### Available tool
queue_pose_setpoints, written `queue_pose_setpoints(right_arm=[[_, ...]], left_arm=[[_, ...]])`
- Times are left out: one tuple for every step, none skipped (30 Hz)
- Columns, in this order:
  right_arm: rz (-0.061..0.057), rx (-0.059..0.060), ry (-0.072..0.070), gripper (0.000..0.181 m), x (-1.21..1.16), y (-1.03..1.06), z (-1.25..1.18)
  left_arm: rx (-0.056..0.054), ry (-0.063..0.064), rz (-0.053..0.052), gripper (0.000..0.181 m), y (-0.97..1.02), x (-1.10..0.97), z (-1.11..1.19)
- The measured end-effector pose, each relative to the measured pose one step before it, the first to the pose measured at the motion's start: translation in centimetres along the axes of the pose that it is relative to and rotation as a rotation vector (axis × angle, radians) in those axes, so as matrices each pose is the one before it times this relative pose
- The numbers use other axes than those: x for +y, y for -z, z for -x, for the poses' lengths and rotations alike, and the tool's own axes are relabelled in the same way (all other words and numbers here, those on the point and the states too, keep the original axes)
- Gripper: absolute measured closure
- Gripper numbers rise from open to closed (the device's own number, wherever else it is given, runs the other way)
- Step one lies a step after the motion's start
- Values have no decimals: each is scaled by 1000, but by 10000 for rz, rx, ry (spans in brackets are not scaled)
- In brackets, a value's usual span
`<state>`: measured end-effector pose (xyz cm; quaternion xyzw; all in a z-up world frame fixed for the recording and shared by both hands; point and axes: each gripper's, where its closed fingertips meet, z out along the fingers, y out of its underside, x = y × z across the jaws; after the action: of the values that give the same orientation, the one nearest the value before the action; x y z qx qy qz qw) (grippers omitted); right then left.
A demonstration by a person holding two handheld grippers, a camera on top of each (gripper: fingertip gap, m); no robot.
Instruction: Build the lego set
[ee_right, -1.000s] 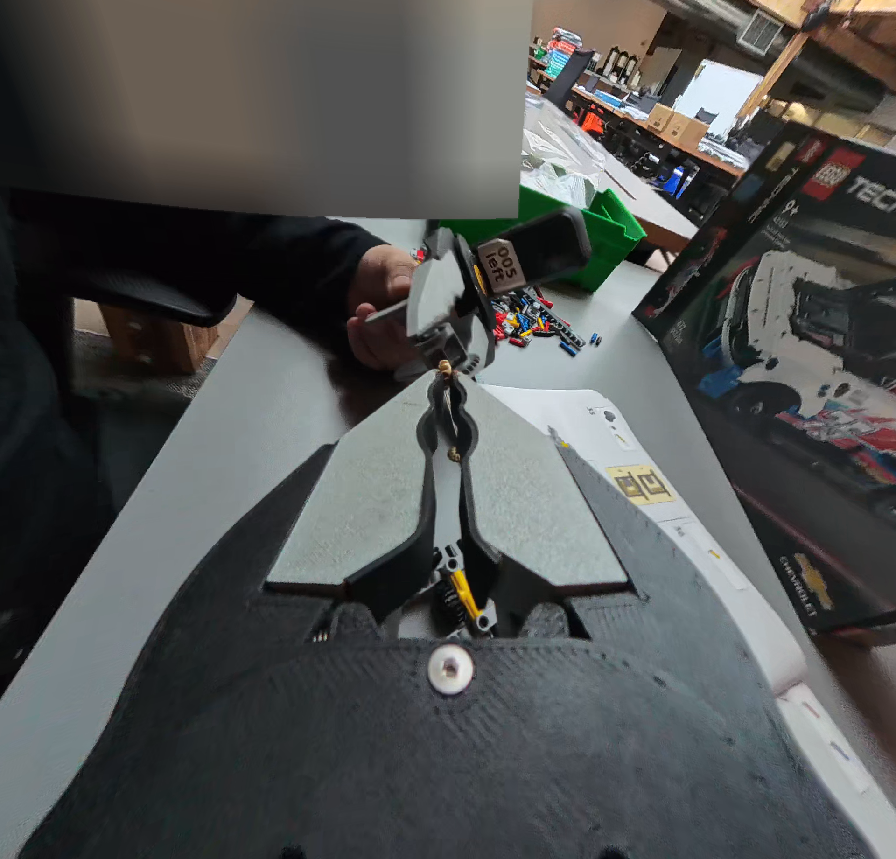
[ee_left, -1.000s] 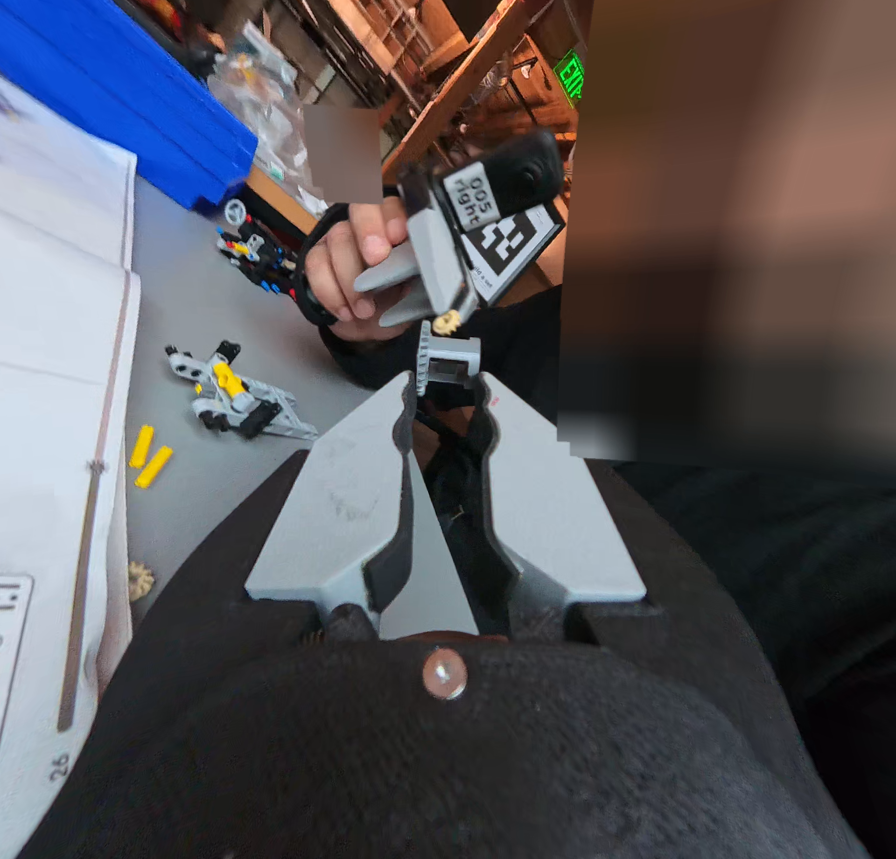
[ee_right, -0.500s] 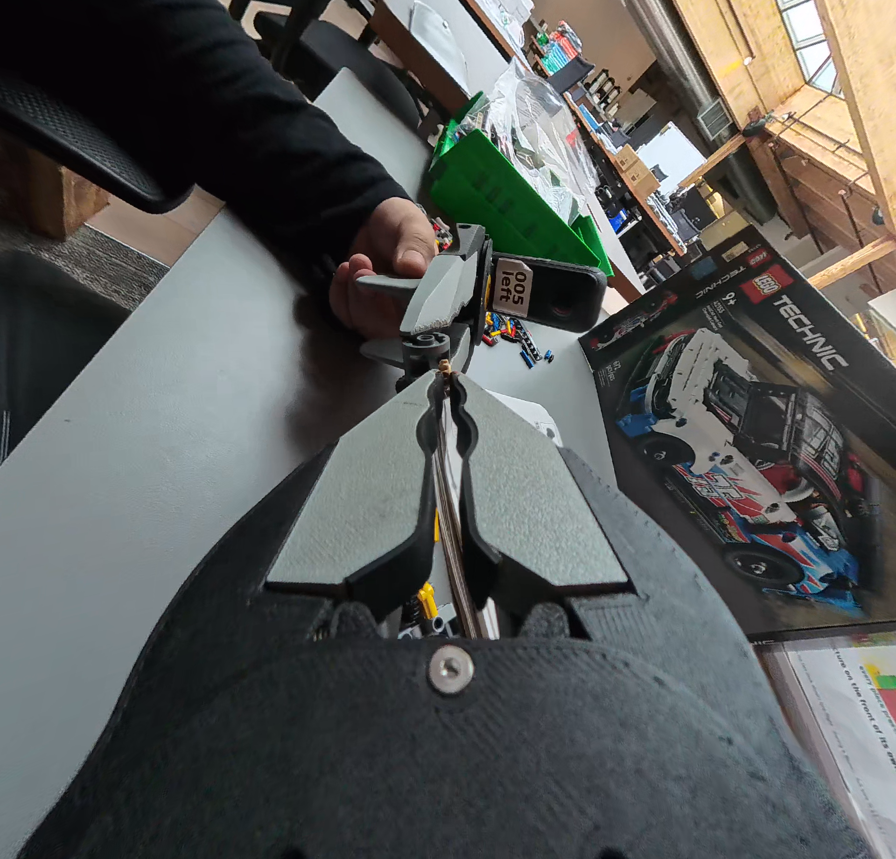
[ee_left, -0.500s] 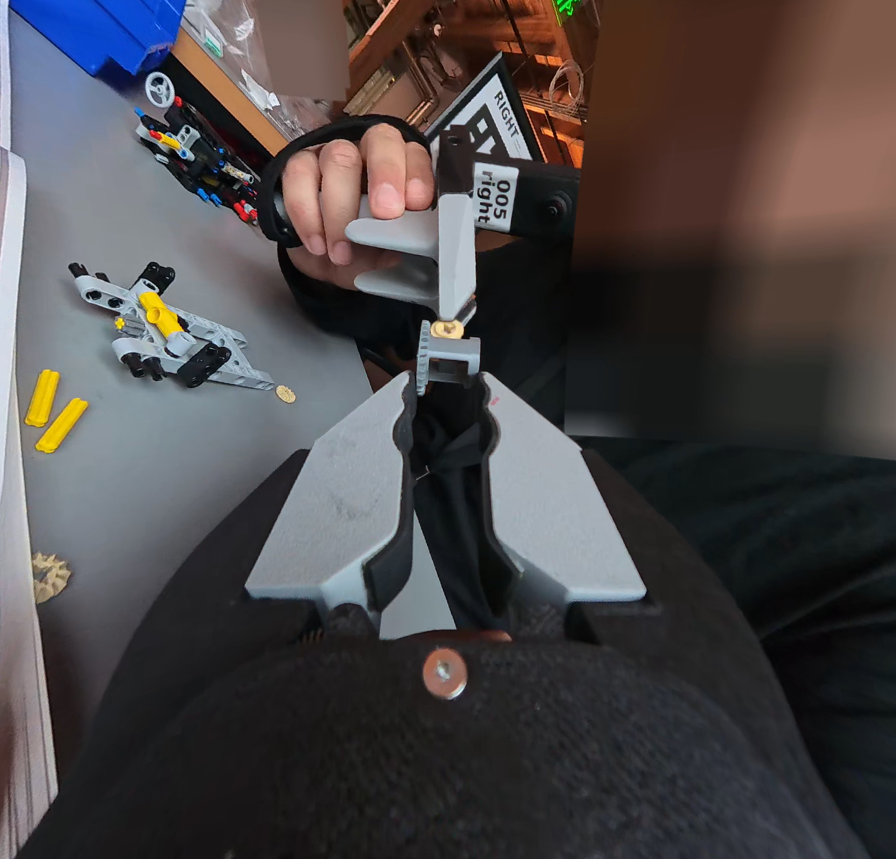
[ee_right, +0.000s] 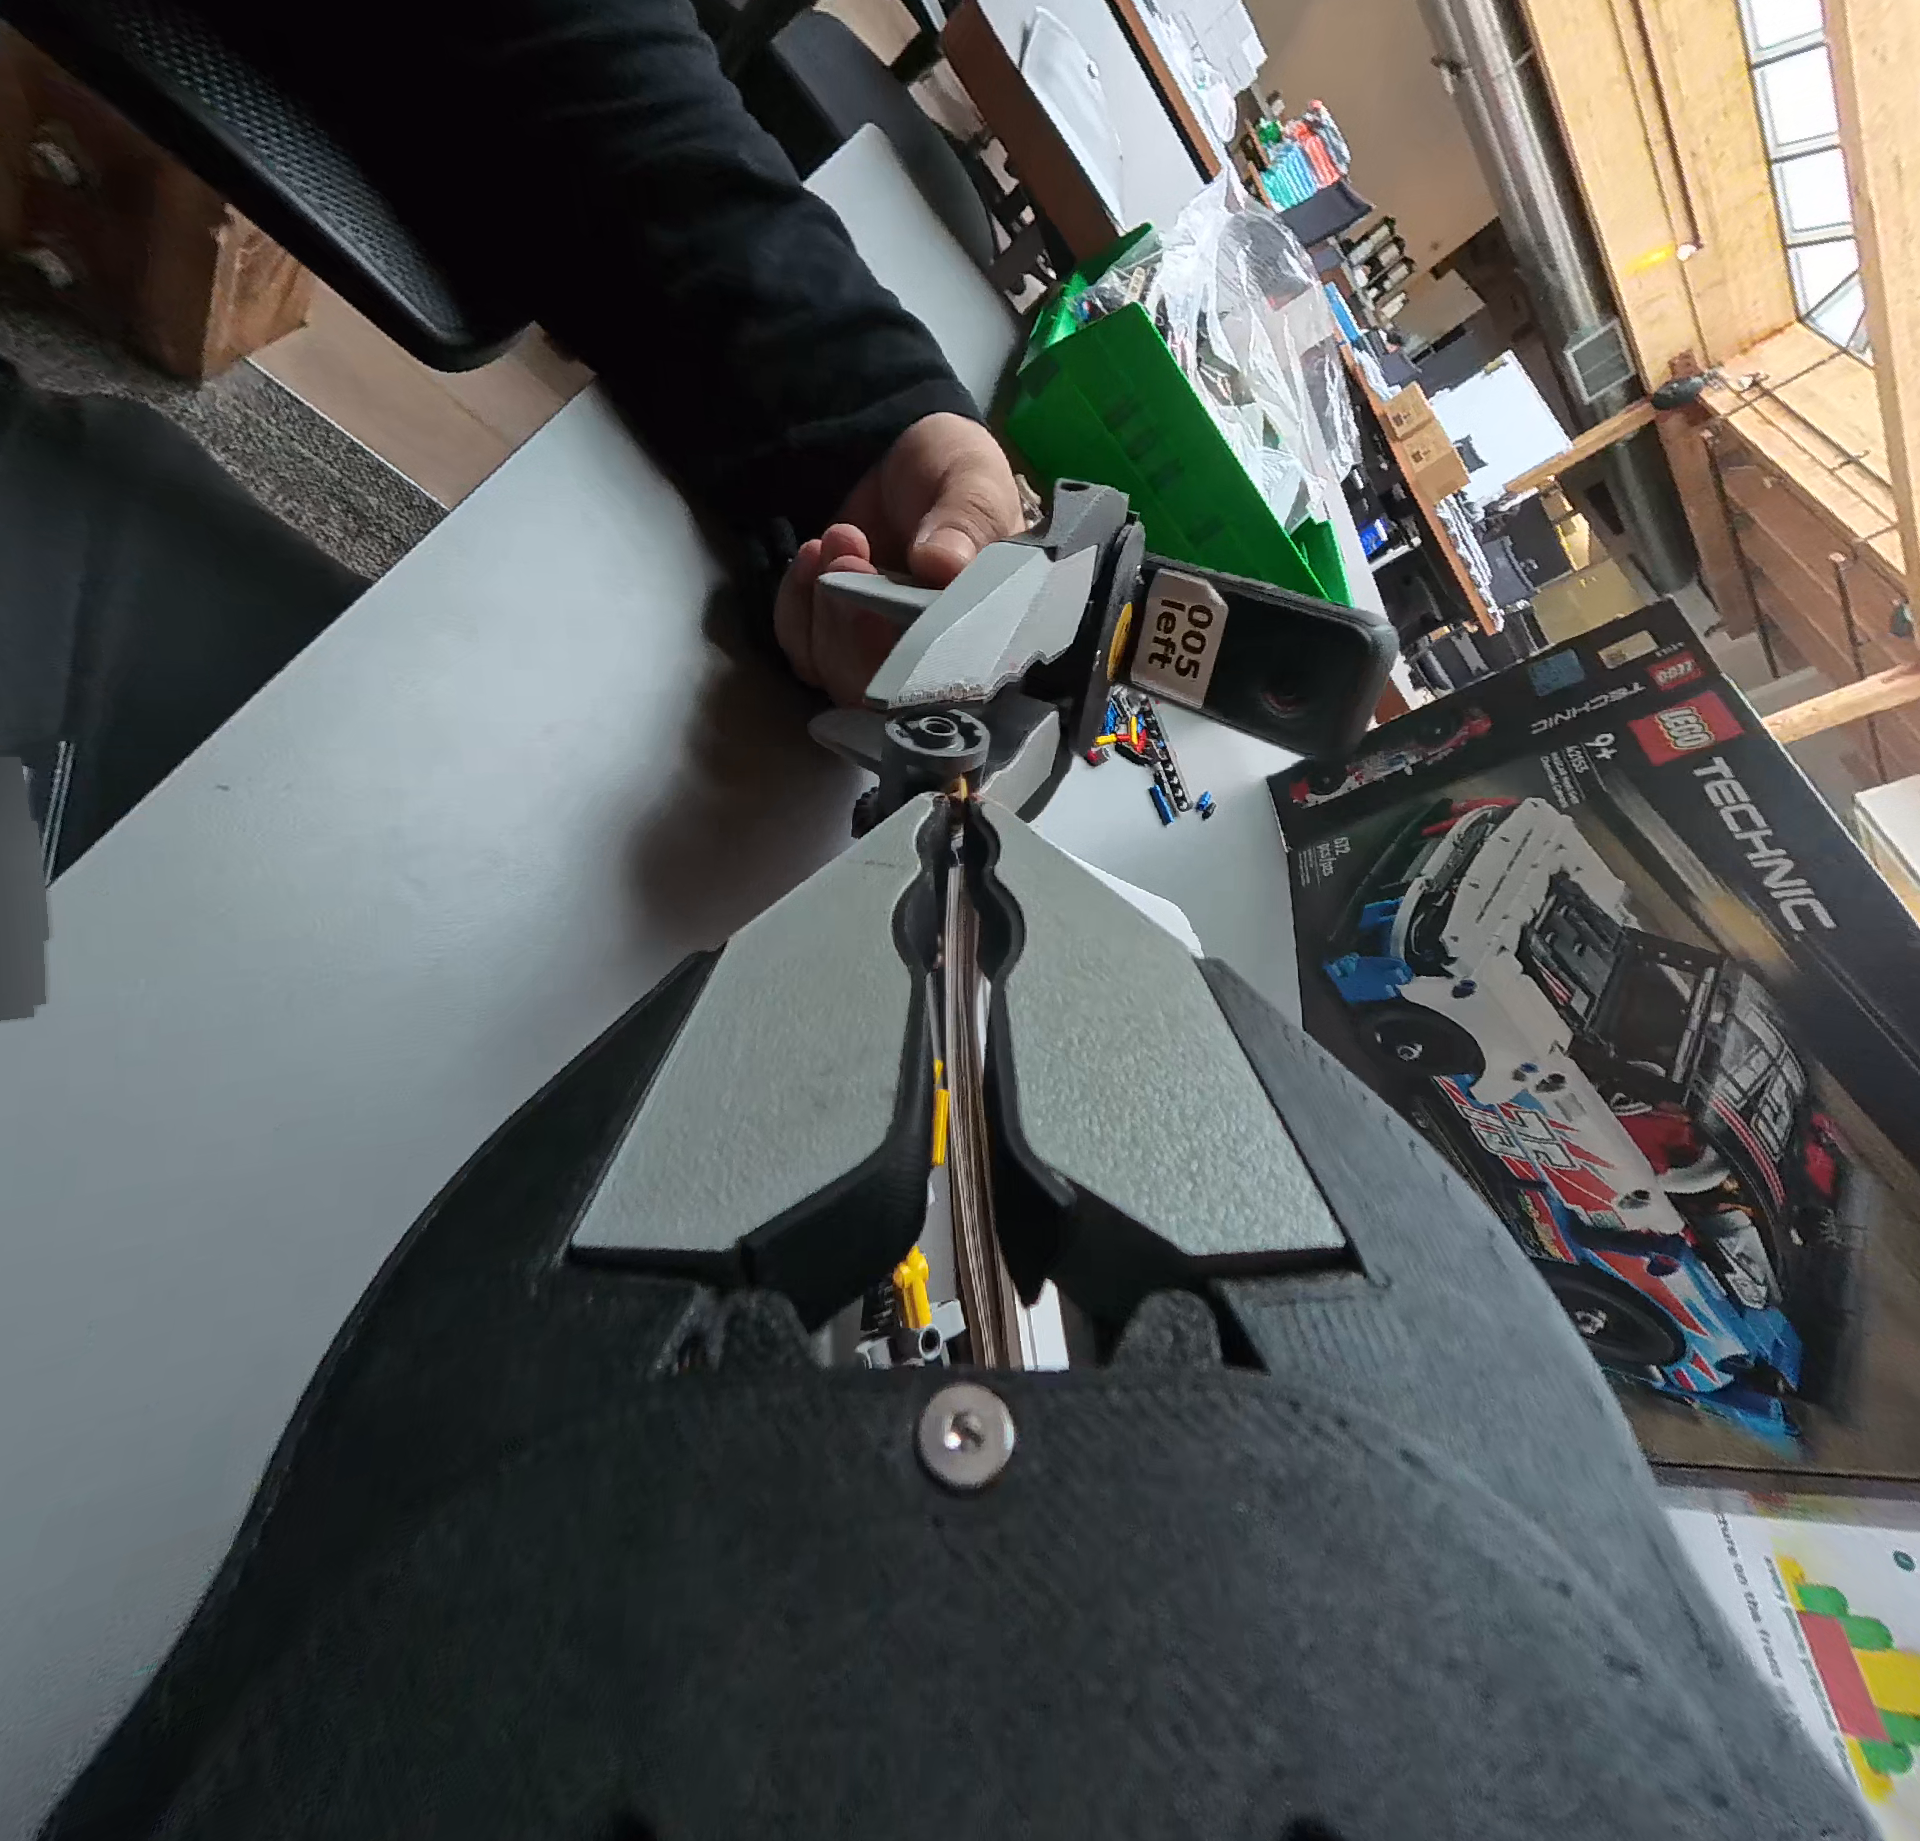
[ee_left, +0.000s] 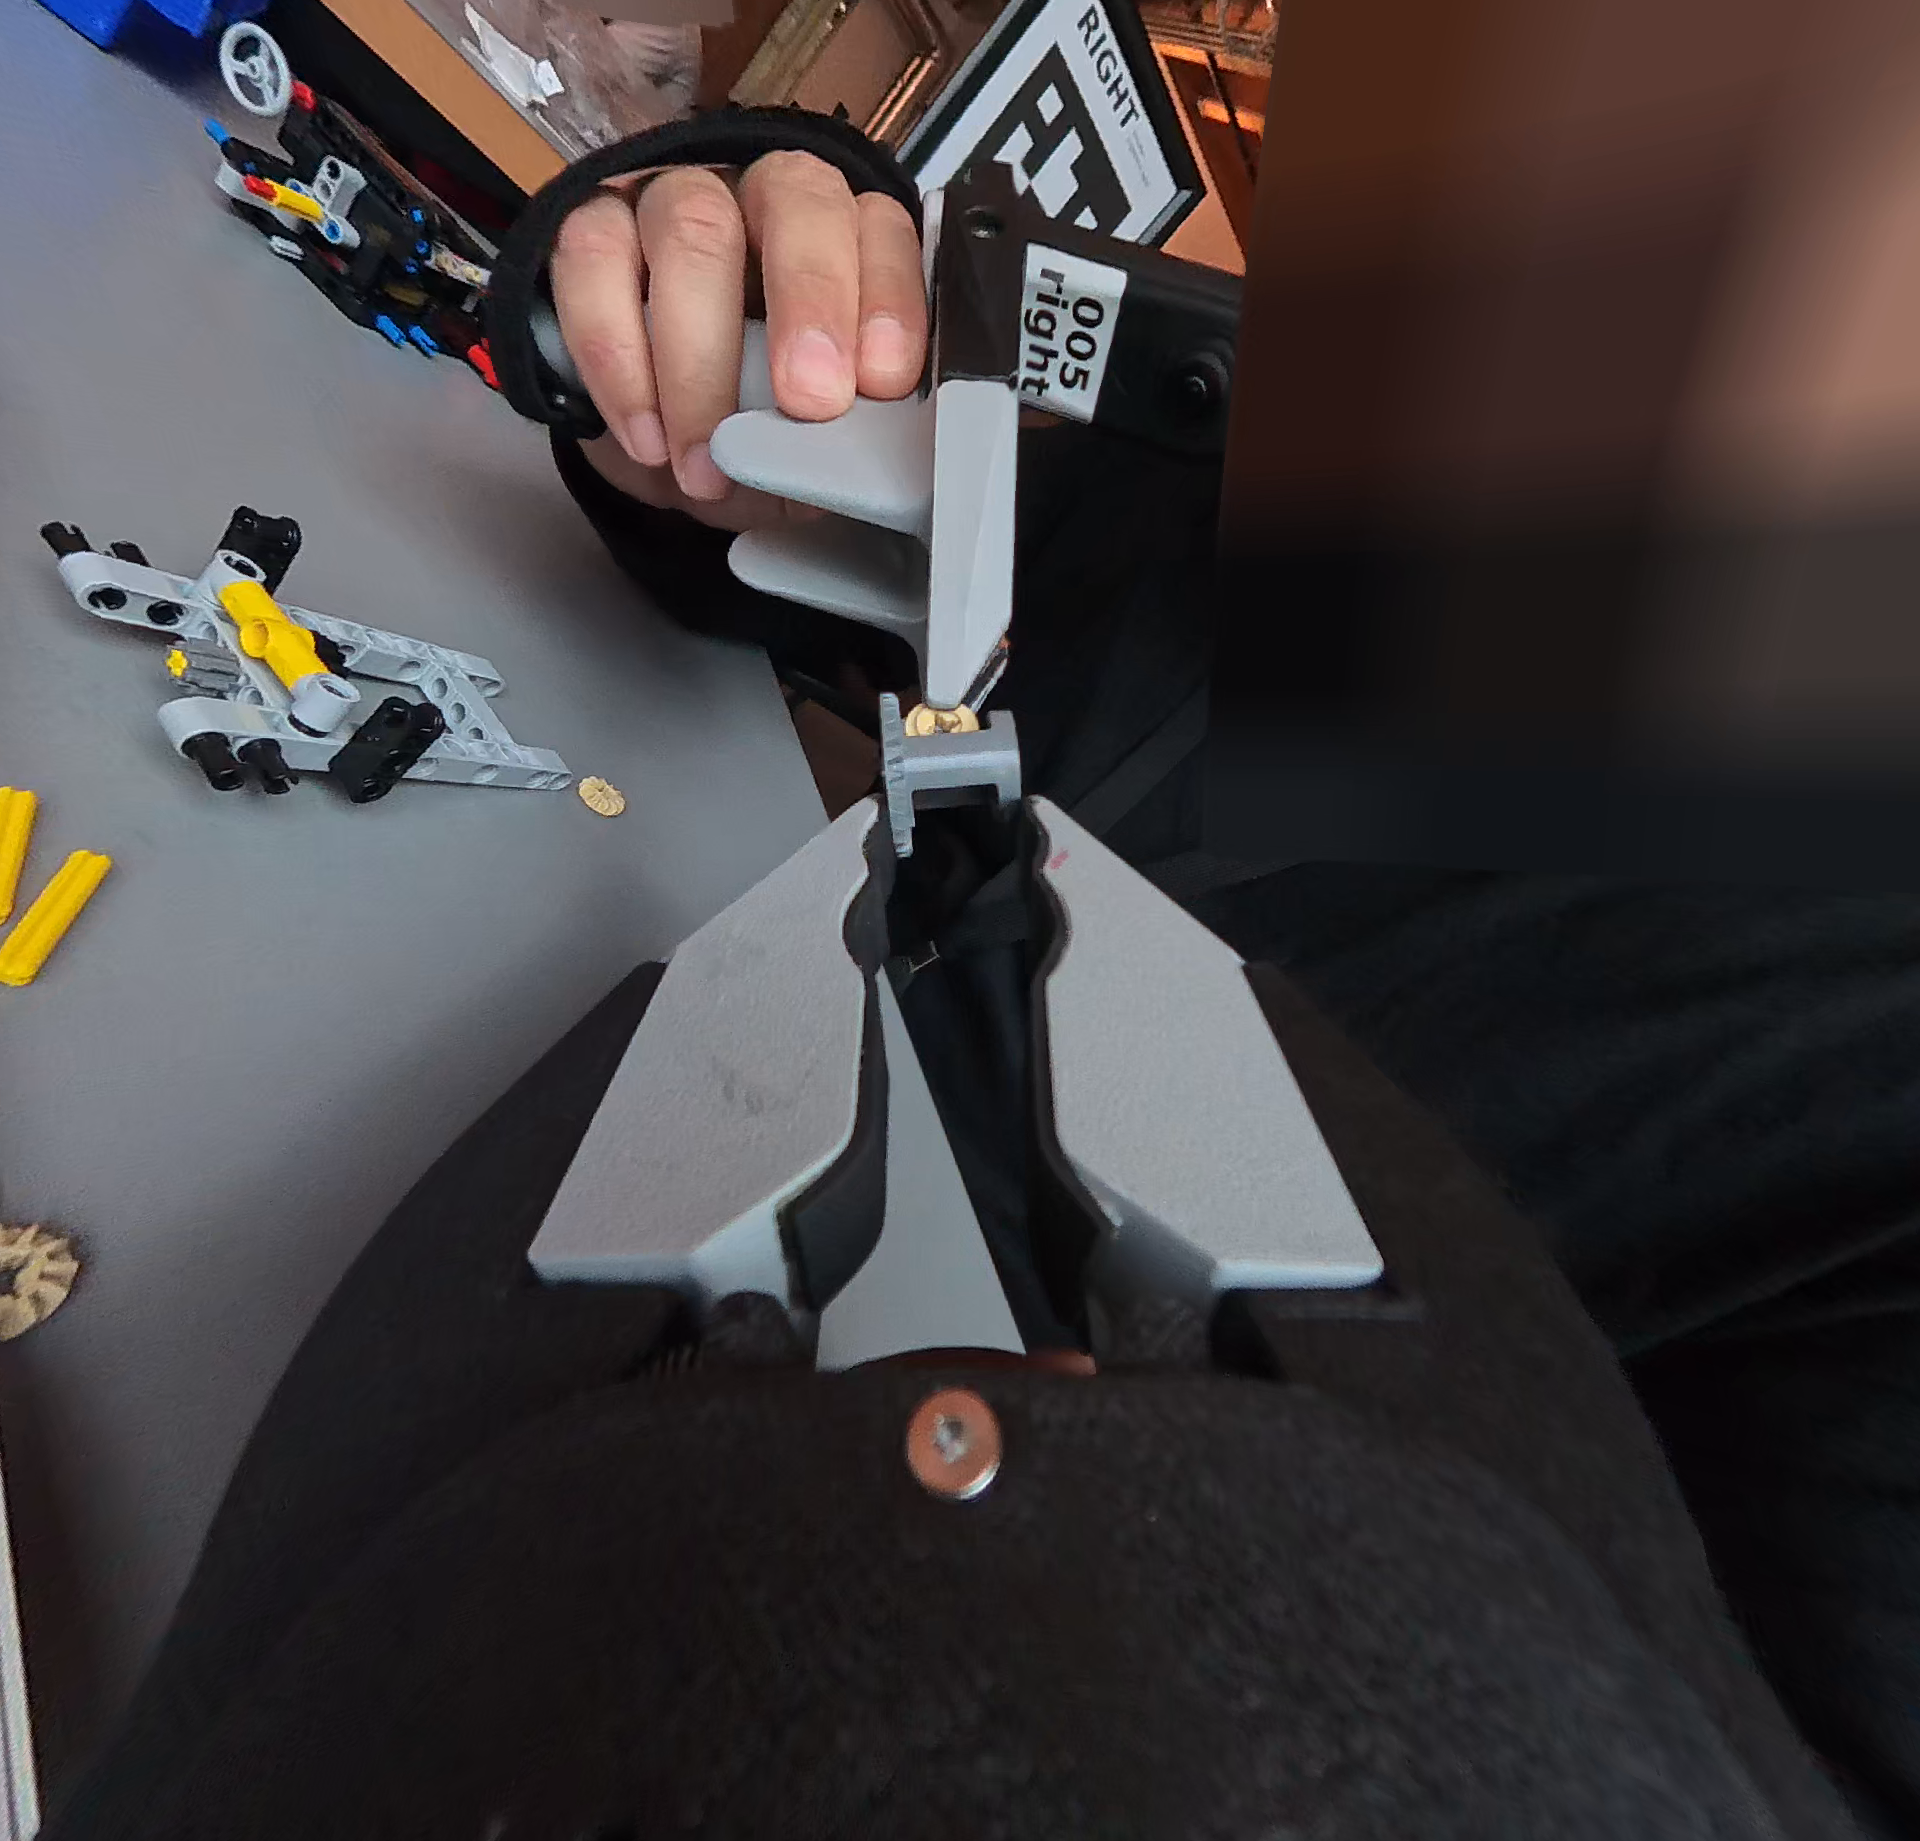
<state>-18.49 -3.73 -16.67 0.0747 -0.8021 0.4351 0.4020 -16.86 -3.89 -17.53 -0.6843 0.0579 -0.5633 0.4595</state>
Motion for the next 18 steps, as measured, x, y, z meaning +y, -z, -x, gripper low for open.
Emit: queue_pose_setpoints(right_arm=[[-107,-123,-14,181,-109,23,172],[-152,-189,-38,181,-164,-4,273],[-82,-245,-5,181,-94,-24,369],[-15,-259,52,181,-25,-25,393],[-71,-155,47,181,-96,14,255],[-84,-50,32,181,-101,24,87],[-33,-2,34,181,-30,-2,19],[-29,-16,44,181,-25,-39,85],[-86,-85,98,181,-112,-16,196],[-140,-131,92,181,-181,22,235],[-172,-138,1,181,-210,19,200],[-134,-137,-58,181,-136,-35,181],[-58,-87,8,181,-52,-77,158],[-64,-26,116,181,-78,-37,110],[-62,42,179,181,-102,-20,-13],[15,118,130,181,-1,-25,-154],[69,189,47,181,38,-16,-248],[55,132,103,181,16,-25,-107]], left_arm=[[-5,-35,85,161,-66,131,-25],[38,-72,159,161,-93,246,-138],[-41,-116,194,161,-173,295,-51],[-88,-97,250,161,-218,368,41],[-36,-78,194,161,-153,275,-28],[-10,-80,66,161,-92,91,-63],[-5,-34,15,161,-24,30,-39],[-2,1,25,161,1,42,-5],[6,-44,122,161,-60,182,-55],[1,-112,154,161,-149,210,-121],[24,-117,117,161,-141,162,-144],[-49,-69,81,161,-122,99,-2],[-1,-12,84,161,-91,114,-15],[41,-4,83,161,-40,124,-58],[26,-62,25,161,-33,36,-107],[7,-40,-45,161,58,-52,-46],[15,16,-164,161,162,-196,-14],[-3,13,-105,161,123,-121,11]])
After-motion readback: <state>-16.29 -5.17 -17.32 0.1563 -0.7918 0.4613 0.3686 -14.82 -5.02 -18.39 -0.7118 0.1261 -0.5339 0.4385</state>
